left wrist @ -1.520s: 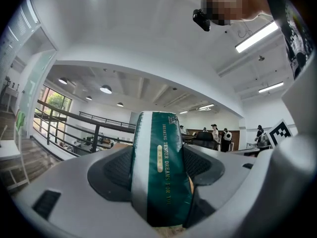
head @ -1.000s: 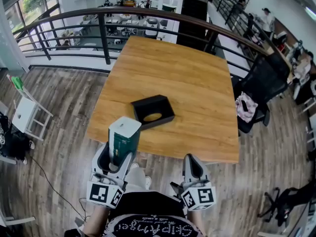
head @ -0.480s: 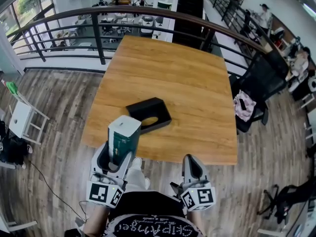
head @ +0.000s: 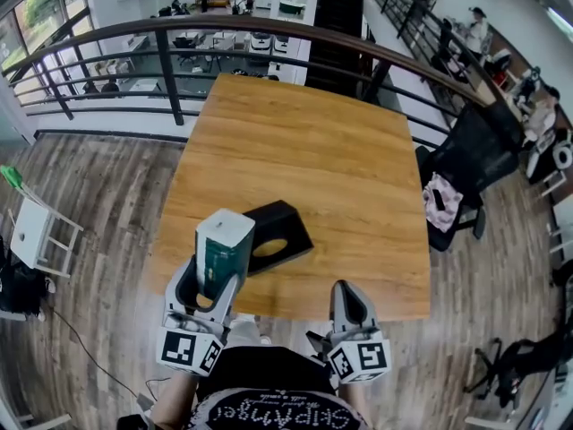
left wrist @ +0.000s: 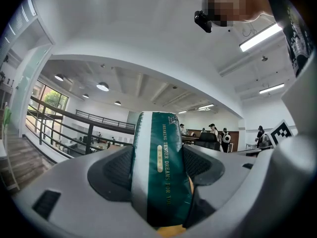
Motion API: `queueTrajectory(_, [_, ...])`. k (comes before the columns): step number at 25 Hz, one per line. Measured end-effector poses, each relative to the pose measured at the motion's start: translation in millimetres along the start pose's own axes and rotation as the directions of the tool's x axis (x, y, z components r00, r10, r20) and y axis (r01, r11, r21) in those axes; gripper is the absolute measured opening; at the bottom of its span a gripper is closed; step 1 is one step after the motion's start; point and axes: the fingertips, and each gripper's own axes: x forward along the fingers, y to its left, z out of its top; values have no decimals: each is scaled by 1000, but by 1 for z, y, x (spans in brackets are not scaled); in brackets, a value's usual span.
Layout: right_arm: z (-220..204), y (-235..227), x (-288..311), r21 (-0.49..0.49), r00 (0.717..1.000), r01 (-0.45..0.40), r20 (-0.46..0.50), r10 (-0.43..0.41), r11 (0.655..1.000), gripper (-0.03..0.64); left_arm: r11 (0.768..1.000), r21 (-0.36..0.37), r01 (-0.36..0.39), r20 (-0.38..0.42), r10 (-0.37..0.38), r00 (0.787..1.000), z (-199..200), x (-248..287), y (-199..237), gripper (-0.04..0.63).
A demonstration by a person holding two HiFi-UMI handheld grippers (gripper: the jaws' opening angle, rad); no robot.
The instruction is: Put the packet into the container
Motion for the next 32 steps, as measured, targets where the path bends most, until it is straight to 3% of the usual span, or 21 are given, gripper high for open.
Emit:
queueTrajectory(5, [15, -3, 34, -10, 1000, 25, 12, -25, 1000, 34, 999, 0, 38, 9, -38, 999, 10, 36, 17, 339])
queueTrajectory(18, [3, 12, 88, 11, 996, 84, -25, -84, 996, 34, 994, -18, 105, -17, -105, 994, 2, 84, 67, 339])
queueTrajectory(32, [5, 24, 105, 4, 997, 54, -55, -54, 999, 34, 997, -32, 75, -33, -76, 997, 1, 81, 85, 339])
